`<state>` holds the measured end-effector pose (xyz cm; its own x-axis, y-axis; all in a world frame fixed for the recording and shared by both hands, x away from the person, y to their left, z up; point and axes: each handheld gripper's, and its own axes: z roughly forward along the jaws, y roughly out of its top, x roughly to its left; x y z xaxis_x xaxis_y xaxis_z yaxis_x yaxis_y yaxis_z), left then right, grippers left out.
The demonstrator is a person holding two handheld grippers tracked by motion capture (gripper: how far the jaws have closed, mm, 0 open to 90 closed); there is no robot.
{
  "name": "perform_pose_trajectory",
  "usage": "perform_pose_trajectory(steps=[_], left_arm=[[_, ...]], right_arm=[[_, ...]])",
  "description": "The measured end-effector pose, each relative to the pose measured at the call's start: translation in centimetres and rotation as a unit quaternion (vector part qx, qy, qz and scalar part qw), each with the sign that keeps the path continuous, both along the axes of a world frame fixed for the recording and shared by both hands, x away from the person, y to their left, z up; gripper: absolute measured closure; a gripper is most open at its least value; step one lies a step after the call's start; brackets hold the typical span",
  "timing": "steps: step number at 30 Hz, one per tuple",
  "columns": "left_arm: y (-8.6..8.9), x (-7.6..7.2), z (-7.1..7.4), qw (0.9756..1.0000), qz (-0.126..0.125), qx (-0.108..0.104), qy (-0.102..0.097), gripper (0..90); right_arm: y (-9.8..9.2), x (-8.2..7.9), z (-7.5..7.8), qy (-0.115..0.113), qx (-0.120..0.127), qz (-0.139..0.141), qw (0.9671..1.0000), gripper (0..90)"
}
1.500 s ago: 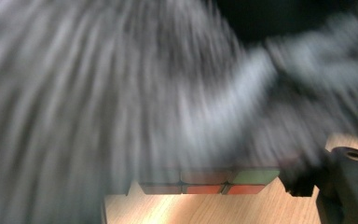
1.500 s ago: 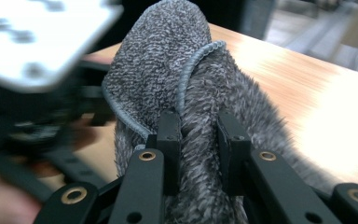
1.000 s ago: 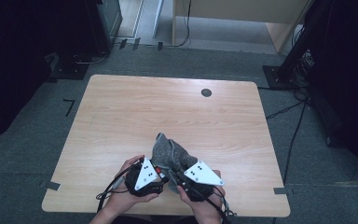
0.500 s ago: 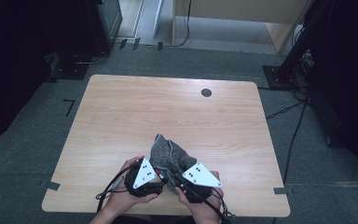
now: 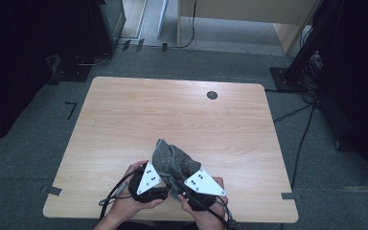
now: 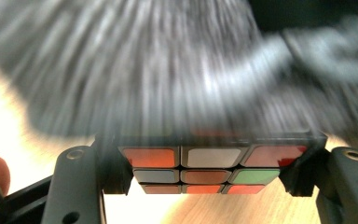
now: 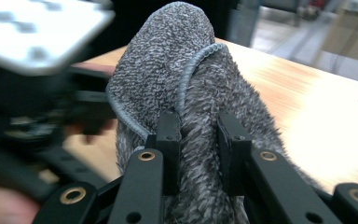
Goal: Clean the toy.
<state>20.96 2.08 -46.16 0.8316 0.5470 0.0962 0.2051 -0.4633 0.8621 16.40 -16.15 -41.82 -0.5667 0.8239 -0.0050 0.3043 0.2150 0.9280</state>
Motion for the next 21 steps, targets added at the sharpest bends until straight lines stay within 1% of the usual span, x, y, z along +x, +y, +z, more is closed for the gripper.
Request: perform_pose_trajectory(steps=[2, 4, 5, 6, 7, 8, 9, 10, 11, 12, 13, 14, 15, 16, 17, 18, 19, 20, 21], left_arm=[[-0.1, -0.1, 0.0, 1.0000, -0.003, 0.002, 0.000, 33.8], [-0.1, -0.2, 0.0, 1.0000, -0.001, 0.004, -0.005, 33.9], [-0.1, -0.2, 0.0, 1.0000, -0.001, 0.004, -0.005, 33.8], [-0.1, -0.2, 0.0, 1.0000, 0.000, 0.004, -0.008, 33.8], [-0.1, -0.2, 0.1, 0.9999, 0.003, 0.006, -0.012, 33.9], [-0.1, -0.2, 0.1, 0.9999, 0.003, 0.006, -0.012, 33.9], [0.0, -0.2, 0.1, 0.9999, 0.006, 0.006, -0.013, 33.9], [0.0, -0.1, 0.1, 0.9999, 0.008, 0.008, -0.013, 33.8], [0.0, -0.1, 0.0, 0.9999, 0.008, 0.008, -0.012, 33.8], [0.0, -0.1, 0.0, 0.9999, 0.009, 0.004, -0.006, 33.8], [0.0, -0.1, 0.0, 0.9999, 0.009, 0.004, -0.006, 33.8], [-0.4, -0.4, -0.2, 1.0000, 0.003, 0.005, -0.005, 33.8], [-0.4, -0.4, -0.2, 1.0000, 0.003, 0.005, -0.005, 33.8], [-0.6, -0.5, -0.2, 0.9999, 0.001, 0.010, -0.011, 33.8], [-0.6, -0.5, -0.2, 0.9998, 0.001, 0.012, -0.013, 33.8], [-0.5, -0.5, -0.2, 0.9998, 0.002, 0.011, -0.015, 33.9], [-0.5, -0.5, -0.2, 0.9998, 0.002, 0.011, -0.015, 33.9], [-0.3, -0.3, -0.1, 0.9998, 0.005, 0.009, -0.016, 33.8], [-0.1, -0.2, 0.0, 0.9999, 0.007, 0.005, -0.014, 33.8]], right_arm=[[1.0, -0.5, -0.1, -0.008, -0.011, 0.020, 0.9997, 74.3], [1.5, -0.7, 0.0, -0.011, -0.022, 0.020, 0.9995, 74.2], [1.5, -0.7, 0.0, -0.011, -0.022, 0.020, 0.9995, 74.2], [1.3, -0.5, 0.0, -0.009, -0.018, 0.020, 0.9996, 74.2], [0.5, -0.1, 0.1, -0.008, -0.010, 0.005, 0.9999, 74.3], [0.5, -0.1, 0.1, -0.008, -0.010, 0.005, 0.9999, 74.3], [0.1, 0.1, 0.1, -0.007, -0.010, -0.003, 0.9999, 74.2], [-0.3, 0.2, 0.1, -0.001, -0.005, -0.007, 1.0000, 74.3], [-0.3, 0.2, 0.1, 0.003, -0.004, -0.005, 1.0000, 74.4], [0.3, 0.0, 0.1, 0.004, -0.009, 0.008, 0.9999, 74.2], [0.3, 0.0, 0.1, 0.004, -0.009, 0.008, 0.9999, 74.2], [1.1, -0.3, 0.1, 0.005, -0.017, 0.025, 0.9995, 74.0], [1.1, -0.3, 0.1, 0.005, -0.017, 0.025, 0.9995, 74.0], [1.4, -0.4, 0.1, 0.003, -0.028, 0.029, 0.9992, 74.0], [1.4, -0.4, 0.1, 0.003, -0.028, 0.029, 0.9992, 74.0], [0.6, 0.1, 0.1, 0.010, -0.009, 0.024, 0.9996, 74.3], [0.6, 0.1, 0.1, 0.010, -0.009, 0.024, 0.9996, 74.3], [-0.4, 0.5, 0.1, 0.011, -0.003, 0.000, 0.9999, 74.6], [-0.7, 0.6, 0.2, 0.014, -0.001, -0.006, 0.9999, 74.7]])
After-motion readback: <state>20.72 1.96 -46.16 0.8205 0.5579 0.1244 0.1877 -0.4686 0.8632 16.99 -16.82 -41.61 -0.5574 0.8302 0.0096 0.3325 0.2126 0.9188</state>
